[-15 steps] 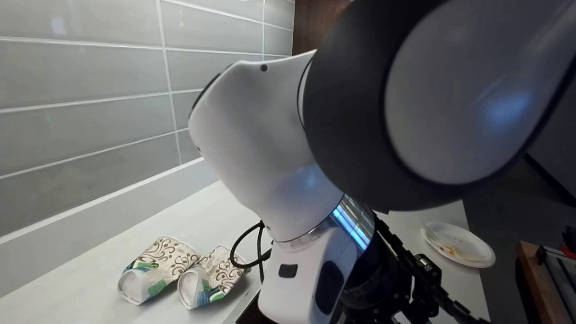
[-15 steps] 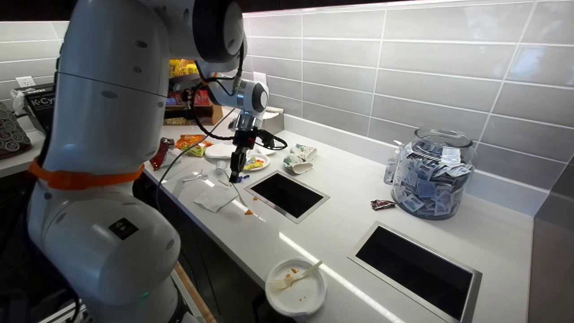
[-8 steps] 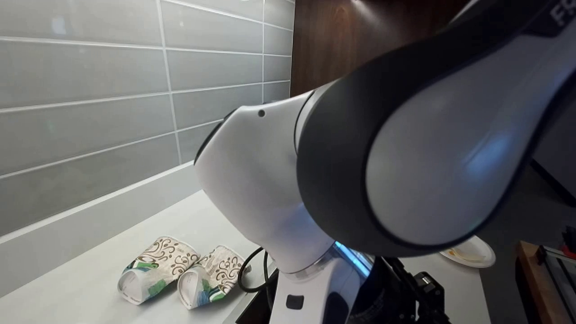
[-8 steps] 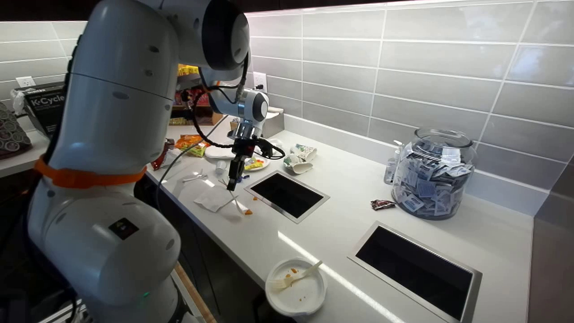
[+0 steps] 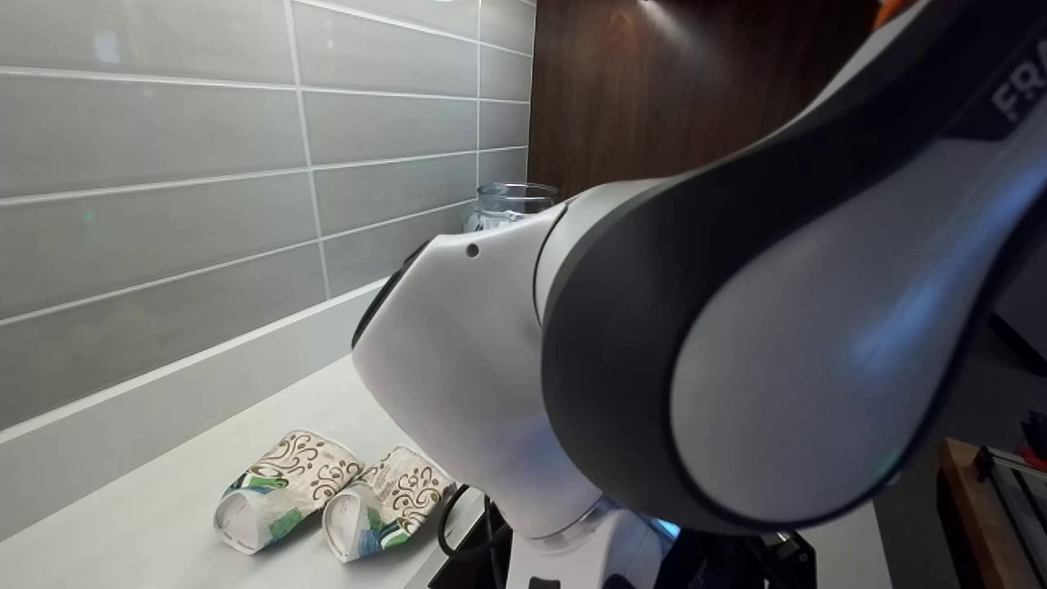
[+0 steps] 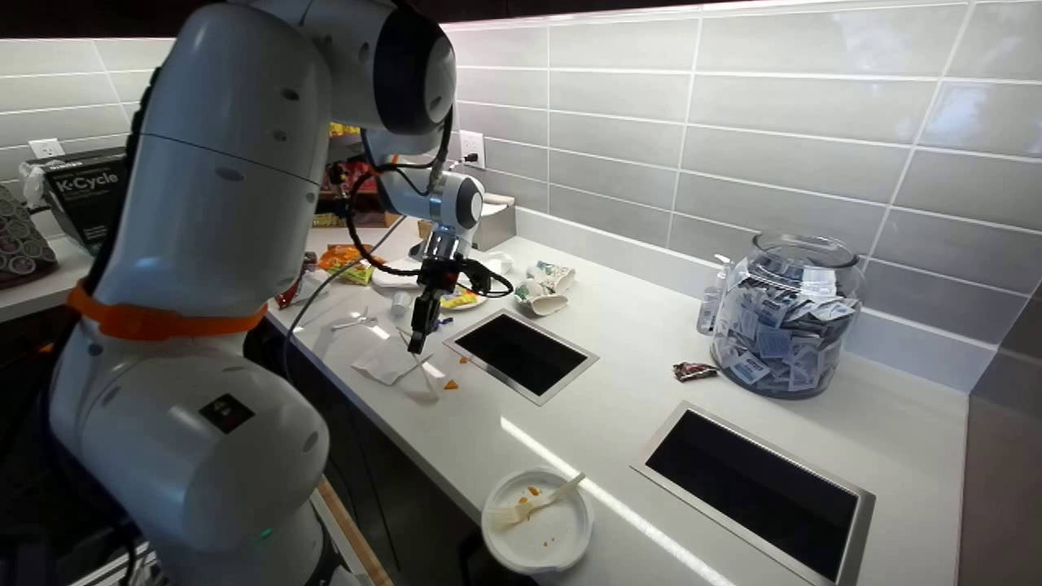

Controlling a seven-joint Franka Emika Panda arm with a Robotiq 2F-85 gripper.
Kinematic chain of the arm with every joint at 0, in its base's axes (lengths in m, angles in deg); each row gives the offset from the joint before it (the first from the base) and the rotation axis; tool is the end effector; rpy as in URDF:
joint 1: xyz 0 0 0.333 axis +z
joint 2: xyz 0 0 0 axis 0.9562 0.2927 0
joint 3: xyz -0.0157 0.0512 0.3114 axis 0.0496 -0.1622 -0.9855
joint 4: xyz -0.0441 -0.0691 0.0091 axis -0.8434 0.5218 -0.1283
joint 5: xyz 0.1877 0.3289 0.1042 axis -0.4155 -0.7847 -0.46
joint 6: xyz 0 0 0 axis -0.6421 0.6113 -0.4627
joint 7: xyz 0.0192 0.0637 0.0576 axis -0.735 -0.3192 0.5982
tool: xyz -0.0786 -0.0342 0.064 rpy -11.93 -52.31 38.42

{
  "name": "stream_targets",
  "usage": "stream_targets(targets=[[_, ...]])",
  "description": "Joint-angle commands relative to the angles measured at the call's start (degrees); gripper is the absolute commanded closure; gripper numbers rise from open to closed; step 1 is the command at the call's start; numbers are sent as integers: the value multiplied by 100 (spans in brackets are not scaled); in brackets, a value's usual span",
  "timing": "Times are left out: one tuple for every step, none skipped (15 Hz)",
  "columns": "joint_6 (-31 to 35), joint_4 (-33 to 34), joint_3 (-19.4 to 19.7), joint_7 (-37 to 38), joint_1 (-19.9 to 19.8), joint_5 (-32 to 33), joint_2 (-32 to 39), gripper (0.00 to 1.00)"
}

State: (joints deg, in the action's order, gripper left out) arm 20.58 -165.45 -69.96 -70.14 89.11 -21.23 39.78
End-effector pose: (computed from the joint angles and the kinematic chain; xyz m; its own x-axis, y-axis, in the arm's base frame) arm 0.4277 0.3159 0.2056 -0.6316 0.7405 0.2297 0.4608 0.5968 -0.6569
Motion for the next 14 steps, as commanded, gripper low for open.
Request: stream_targets(targets=[[92,48,37,168,145,175,95,97],[81,84,42,189,172,220,120,97],[74,116,54,220,198,283,145,97],[70,150,62,244,214,330,168,97],[69,176,70,288,236,388,182,97],[77,210,69,295,239,425,202,97],[60,263,75,310,247,466,237,97],[66,300,73,314,251,506,260,97],[51,354,75,342,269,565,290,97],[48,397,68,329,266,597,314,97],[37,448,64,321,263,616,342,97],[24,509,60,307,255,613,377,97],[5,563,53,281,242,597,408,97],[11,601,52,268,236,597,427,97]])
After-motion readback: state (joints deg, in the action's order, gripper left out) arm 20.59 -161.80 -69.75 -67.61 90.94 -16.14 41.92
